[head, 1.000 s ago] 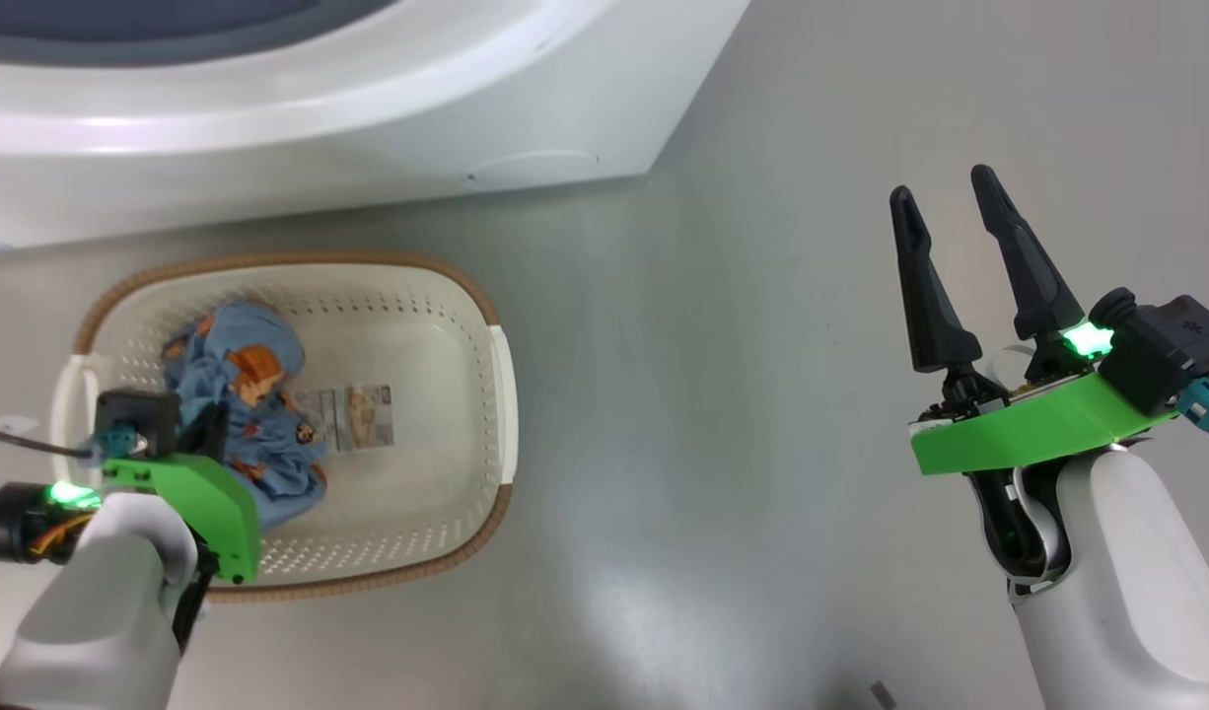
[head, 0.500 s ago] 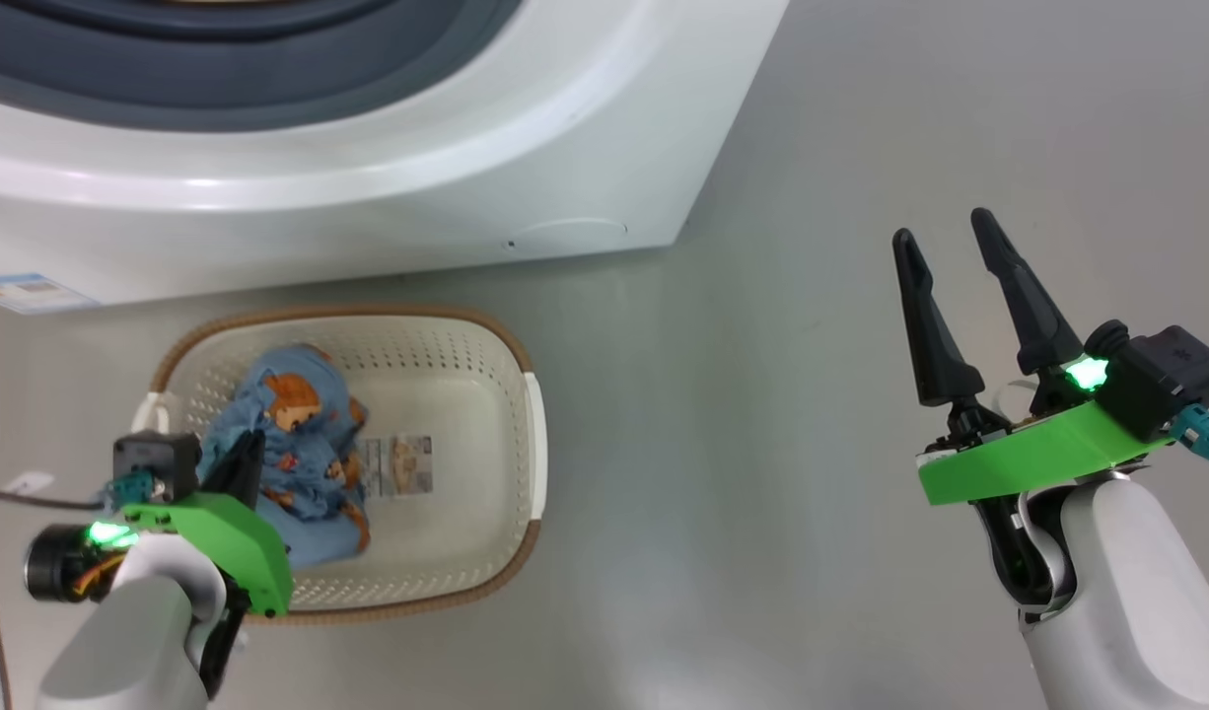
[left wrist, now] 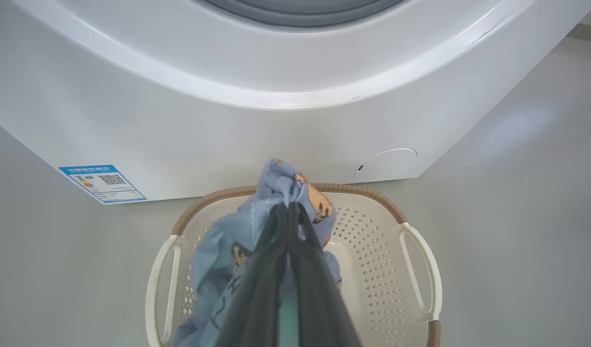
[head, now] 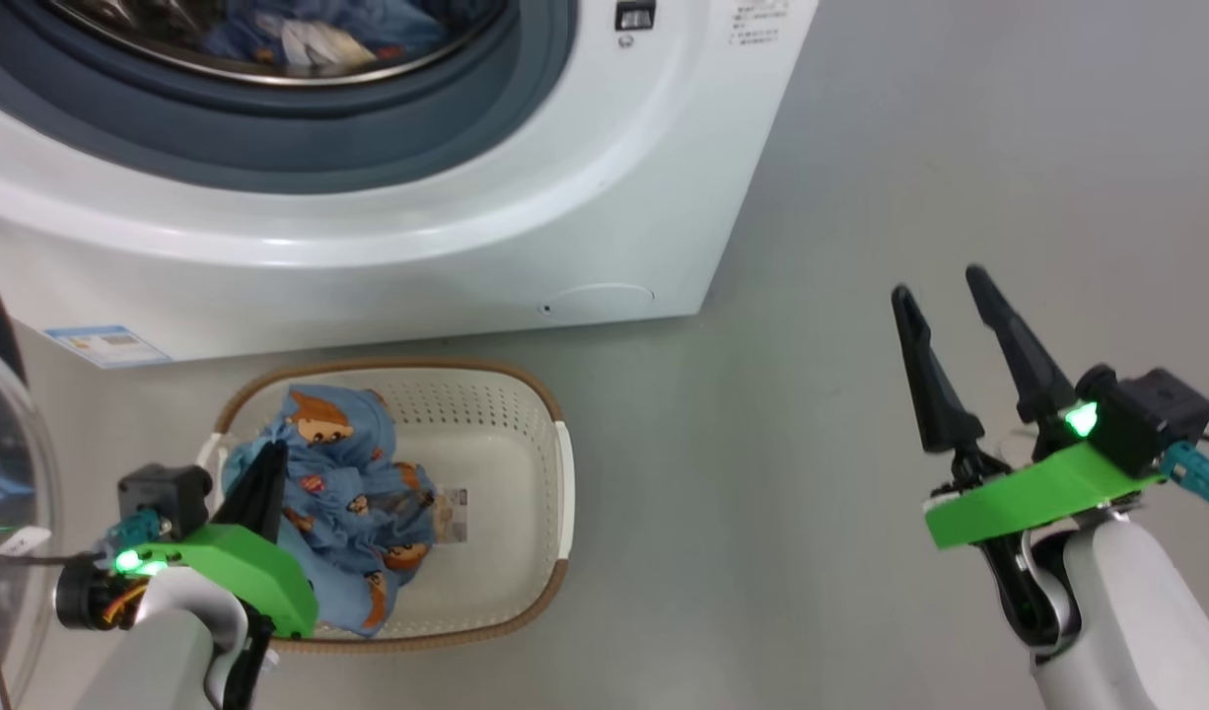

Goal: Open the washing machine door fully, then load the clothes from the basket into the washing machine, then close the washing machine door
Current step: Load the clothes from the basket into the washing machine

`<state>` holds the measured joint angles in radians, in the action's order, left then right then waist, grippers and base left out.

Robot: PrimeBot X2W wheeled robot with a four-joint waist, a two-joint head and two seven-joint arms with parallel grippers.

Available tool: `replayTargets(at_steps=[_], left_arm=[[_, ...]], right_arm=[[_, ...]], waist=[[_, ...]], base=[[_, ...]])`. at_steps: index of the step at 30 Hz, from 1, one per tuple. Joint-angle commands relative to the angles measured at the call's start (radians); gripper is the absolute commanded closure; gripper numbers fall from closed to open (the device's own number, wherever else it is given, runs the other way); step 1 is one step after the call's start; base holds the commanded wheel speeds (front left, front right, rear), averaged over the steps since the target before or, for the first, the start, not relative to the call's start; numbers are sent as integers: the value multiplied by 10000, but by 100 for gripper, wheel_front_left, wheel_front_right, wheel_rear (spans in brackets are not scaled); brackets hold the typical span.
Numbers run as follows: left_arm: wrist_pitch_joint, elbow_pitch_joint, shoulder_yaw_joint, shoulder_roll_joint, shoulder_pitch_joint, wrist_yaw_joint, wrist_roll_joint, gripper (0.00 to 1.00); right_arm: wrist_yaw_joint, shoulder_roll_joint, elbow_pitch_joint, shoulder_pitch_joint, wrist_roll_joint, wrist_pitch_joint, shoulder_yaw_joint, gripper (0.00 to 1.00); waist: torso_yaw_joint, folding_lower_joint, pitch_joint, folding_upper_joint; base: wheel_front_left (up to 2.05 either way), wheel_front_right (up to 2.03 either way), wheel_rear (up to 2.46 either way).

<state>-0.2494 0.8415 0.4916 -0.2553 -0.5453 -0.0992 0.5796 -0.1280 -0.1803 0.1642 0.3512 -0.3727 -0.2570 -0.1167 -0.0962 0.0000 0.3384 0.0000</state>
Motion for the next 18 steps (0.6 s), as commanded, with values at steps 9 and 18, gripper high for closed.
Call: replayTargets(at_steps=[9,18], left_arm=[[-124,-1674,-1182,-133,1131,247,-550,100],[-124,-3211,-1850,28,2038,391,-795,100]], right_arm=[[-27,-223,-52,-603,-151,-48,-253,0],[-27,-391,78,-862,-260,-48,-276,0]], waist=[[291,0,-993,0],[417,0,-1659,0]], base=[[0,0,0],[0,0,0]])
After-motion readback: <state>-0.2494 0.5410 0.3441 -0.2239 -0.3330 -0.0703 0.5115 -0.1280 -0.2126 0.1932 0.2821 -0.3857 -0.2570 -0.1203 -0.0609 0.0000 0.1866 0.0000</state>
